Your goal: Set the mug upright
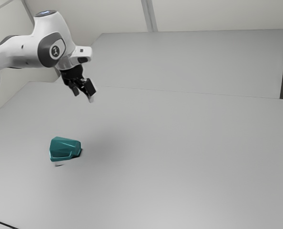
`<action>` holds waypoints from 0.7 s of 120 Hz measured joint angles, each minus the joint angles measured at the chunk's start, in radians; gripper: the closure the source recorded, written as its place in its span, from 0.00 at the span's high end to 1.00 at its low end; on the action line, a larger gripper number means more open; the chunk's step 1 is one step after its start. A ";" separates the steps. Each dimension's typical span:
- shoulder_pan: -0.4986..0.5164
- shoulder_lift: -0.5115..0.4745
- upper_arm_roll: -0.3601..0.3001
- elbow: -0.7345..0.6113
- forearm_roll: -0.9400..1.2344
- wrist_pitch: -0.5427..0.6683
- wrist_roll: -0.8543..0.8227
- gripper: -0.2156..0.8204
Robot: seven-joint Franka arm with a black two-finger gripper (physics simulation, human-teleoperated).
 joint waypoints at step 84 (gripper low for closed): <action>0.362 0.154 0.024 0.005 -0.212 -0.026 0.188 0.79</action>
